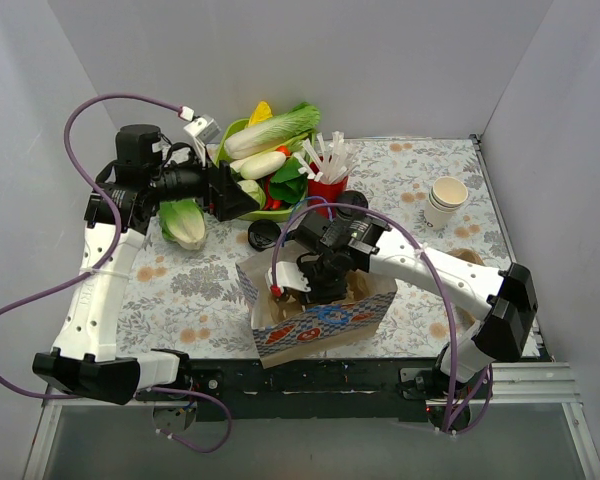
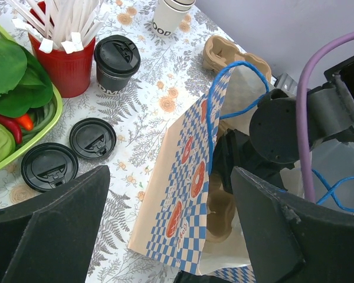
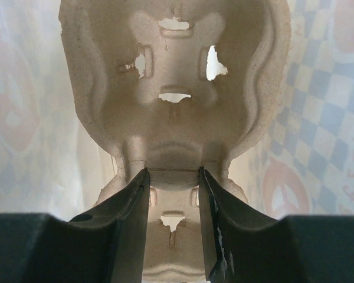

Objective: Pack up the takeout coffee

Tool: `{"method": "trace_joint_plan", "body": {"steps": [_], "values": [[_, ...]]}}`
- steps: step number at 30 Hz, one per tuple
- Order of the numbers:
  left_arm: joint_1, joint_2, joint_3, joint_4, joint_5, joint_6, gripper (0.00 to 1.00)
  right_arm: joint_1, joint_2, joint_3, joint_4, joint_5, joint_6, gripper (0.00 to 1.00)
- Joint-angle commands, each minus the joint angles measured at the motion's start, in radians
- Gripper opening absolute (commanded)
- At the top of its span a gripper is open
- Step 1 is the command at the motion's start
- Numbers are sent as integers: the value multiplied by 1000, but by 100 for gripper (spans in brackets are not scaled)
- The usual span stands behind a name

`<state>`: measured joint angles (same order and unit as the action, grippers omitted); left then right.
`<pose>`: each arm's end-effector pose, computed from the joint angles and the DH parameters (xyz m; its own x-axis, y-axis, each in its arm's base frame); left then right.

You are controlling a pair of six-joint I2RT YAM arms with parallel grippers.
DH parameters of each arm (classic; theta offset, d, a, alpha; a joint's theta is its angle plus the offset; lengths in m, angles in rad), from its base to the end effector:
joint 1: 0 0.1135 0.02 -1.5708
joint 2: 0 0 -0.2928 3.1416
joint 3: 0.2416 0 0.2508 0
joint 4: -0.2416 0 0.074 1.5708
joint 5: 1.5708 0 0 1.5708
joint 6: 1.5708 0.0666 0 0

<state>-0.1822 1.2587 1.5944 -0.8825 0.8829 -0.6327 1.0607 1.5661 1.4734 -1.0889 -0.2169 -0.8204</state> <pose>0.2263 -0.0940 0.4686 -0.8642 -0.2225 -0.4513 0.3138 0.4628 -0.8291 0.1434 0.2857 0.3149 0.3444 -0.8472 -0.4044 -0.9388 -0.3140 -0.1418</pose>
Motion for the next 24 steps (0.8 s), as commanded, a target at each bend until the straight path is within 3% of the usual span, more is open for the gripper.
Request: {"method": "trace_joint_plan", "body": {"steps": [1, 24], "values": [[7, -30, -17, -9, 16, 10, 85, -4, -3, -42, 76, -26, -29, 1], [30, -27, -45, -36, 4, 27, 85, -10, 6, -249, 213, -22, -125, 1]]}}
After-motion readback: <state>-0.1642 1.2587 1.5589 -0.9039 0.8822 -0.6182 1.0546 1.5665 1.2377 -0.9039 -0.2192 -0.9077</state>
